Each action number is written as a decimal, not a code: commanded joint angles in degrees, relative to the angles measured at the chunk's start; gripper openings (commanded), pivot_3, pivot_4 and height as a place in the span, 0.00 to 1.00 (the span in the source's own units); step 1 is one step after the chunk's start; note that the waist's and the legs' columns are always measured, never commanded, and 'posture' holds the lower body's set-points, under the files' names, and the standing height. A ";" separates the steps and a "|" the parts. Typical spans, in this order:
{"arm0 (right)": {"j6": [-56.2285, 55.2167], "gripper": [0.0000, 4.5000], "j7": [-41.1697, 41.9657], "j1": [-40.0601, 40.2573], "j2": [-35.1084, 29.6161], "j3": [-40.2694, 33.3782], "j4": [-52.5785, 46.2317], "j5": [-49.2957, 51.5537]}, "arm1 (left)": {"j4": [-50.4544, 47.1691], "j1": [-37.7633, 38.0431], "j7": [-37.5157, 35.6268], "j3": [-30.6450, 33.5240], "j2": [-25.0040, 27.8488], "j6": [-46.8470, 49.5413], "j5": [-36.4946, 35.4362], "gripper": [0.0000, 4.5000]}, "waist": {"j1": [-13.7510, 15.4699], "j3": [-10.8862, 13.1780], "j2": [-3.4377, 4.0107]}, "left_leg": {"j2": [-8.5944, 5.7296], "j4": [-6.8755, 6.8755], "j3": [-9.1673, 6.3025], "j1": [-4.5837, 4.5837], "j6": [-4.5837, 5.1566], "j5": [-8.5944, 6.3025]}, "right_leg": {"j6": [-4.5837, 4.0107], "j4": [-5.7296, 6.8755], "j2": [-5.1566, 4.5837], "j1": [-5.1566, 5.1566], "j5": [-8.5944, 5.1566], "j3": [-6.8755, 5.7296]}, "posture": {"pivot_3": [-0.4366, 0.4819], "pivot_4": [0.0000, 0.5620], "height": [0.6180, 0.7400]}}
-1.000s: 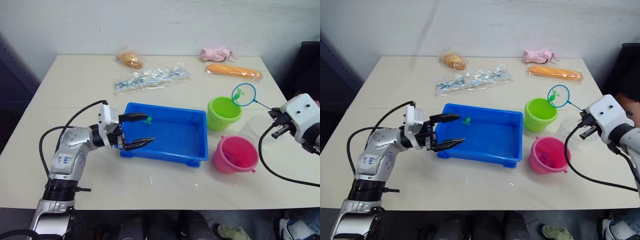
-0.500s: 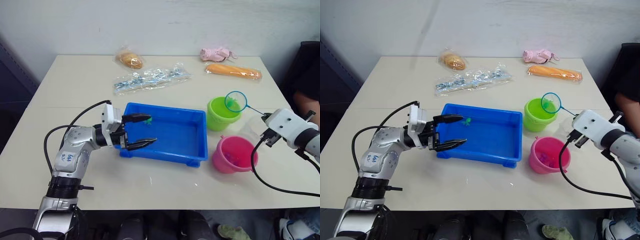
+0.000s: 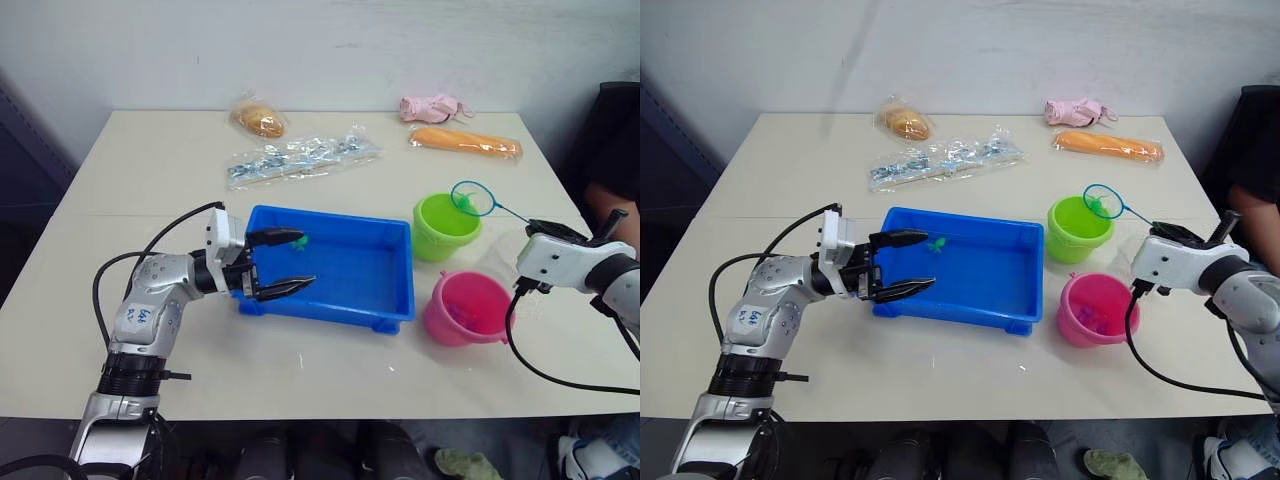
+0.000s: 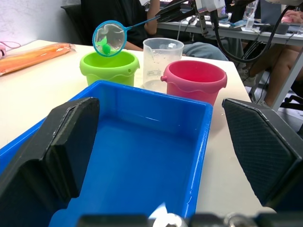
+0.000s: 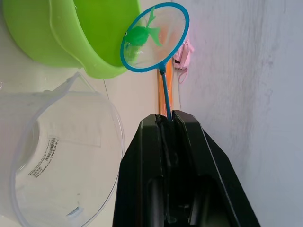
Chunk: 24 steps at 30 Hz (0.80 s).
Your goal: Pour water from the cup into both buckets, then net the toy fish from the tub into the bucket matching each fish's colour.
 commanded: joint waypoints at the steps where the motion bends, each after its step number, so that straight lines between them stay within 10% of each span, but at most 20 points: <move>1: -2.25 0.00 -1.48 0.01 -0.97 -1.35 -0.63 -1.90 | -1.39 -0.75 0.33 0.40 -0.15 -0.35 -0.45 0.99 | 0.01 0.00 0.00 | 0.00 0.00 0.00 0.00 0.00 0.00 | 0.00 0.00 0.00 0.00 0.00 0.00 | 0.48 0.27 1.00; 24: -5.32 0.00 -4.13 4.03 1.77 -2.83 -3.42 -4.74 | -1.66 0.40 0.39 0.77 -0.47 -1.18 -0.81 0.99 | -0.03 0.00 0.00 | 0.00 0.03 -0.02 0.03 0.00 0.02 | 0.00 0.04 0.01 0.04 0.00 0.01 | 0.48 0.27 1.00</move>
